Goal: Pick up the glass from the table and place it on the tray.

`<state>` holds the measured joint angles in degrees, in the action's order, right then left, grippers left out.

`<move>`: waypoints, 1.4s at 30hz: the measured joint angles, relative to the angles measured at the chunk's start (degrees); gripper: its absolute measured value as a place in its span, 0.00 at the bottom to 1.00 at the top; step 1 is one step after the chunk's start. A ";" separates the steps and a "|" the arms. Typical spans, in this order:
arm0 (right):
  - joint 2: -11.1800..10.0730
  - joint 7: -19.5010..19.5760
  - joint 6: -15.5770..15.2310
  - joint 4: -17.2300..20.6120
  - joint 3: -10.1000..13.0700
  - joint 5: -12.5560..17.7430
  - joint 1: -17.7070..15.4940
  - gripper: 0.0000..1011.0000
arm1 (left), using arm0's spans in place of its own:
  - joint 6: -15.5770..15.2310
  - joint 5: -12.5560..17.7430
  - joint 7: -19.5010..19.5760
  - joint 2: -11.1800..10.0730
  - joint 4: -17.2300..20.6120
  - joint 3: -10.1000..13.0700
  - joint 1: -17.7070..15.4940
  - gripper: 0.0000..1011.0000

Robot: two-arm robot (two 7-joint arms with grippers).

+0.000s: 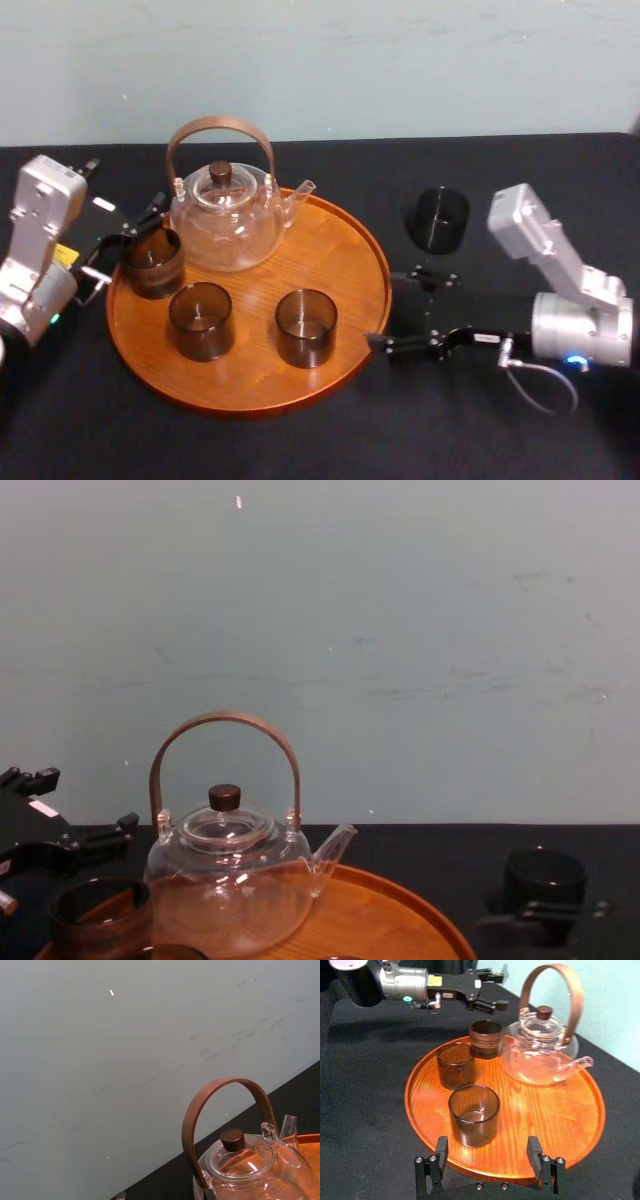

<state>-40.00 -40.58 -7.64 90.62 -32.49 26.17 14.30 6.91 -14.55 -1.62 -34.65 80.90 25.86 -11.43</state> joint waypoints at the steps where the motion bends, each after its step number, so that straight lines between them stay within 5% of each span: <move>1: -0.27 0.09 0.11 0.11 0.32 0.27 -0.22 0.99 | 0.00 0.00 0.00 0.00 0.00 0.00 0.00 0.99; 12: -1.29 6.87 -0.46 0.14 4.92 1.85 -2.78 0.99 | 0.00 0.00 0.00 0.00 0.00 0.00 0.00 0.99; 23: 2.32 16.92 -6.13 -2.08 9.82 1.76 -3.46 0.99 | 0.00 0.00 0.00 0.00 0.00 0.00 0.00 0.99; 42: 7.30 21.13 -12.87 -7.59 11.57 -1.27 0.01 0.99 | 0.00 0.00 0.00 0.00 0.00 0.00 0.00 0.99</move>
<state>-32.69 -19.45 -20.51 83.03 -20.92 24.91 14.30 6.91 -14.55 -1.62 -34.64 80.90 25.86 -11.43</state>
